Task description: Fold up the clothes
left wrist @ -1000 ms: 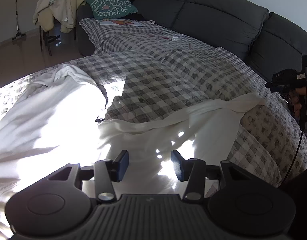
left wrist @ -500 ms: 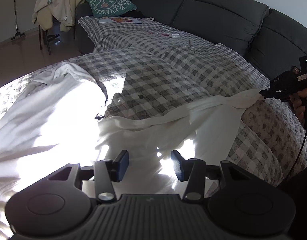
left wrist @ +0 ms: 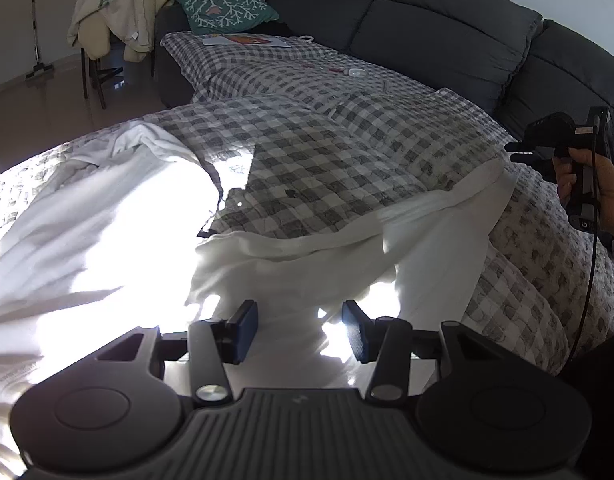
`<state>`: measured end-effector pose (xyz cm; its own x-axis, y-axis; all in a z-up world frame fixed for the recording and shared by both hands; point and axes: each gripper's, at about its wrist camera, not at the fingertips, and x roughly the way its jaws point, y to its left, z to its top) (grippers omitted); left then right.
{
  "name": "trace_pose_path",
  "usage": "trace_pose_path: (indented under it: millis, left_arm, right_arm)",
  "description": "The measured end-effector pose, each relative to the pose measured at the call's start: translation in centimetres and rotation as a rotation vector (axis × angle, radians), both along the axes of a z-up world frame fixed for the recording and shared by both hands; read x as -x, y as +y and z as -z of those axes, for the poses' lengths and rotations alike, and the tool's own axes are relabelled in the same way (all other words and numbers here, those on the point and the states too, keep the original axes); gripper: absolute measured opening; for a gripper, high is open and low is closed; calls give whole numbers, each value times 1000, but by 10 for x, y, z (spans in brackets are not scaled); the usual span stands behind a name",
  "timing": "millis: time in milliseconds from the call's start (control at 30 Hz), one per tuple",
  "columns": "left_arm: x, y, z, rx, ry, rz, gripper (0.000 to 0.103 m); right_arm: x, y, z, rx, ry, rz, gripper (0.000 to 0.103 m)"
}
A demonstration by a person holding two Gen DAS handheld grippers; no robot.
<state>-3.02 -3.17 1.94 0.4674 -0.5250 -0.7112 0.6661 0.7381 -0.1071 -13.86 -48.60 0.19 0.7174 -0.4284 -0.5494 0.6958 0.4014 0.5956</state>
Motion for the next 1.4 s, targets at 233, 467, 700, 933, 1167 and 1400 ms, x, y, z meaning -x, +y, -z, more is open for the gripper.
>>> trace_pose_path:
  millis: [233,467,700,933,1167,1400]
  left_arm:
    - [-3,0,-4,2,-42,16,47]
    - [-10,-15,-2,-2,-168,87,47]
    - [-28,-35,11,3,-183,113,22]
    - [-46,-34,8,110,-191,-25,2]
    - [-52,-31,12,77,-206,-98,15]
    - [-45,-26,4,89,-220,-97,33]
  right_arm:
    - [5,0,-10,10,45,-66,29]
    - [-23,17,6,20,155,-197,28]
    - [-35,22,10,32,146,-183,5]
    - [-41,11,7,30,27,-99,4]
    - [-35,2,4,74,-46,-39,29]
    - [-27,-2,0,192,176,-40,30]
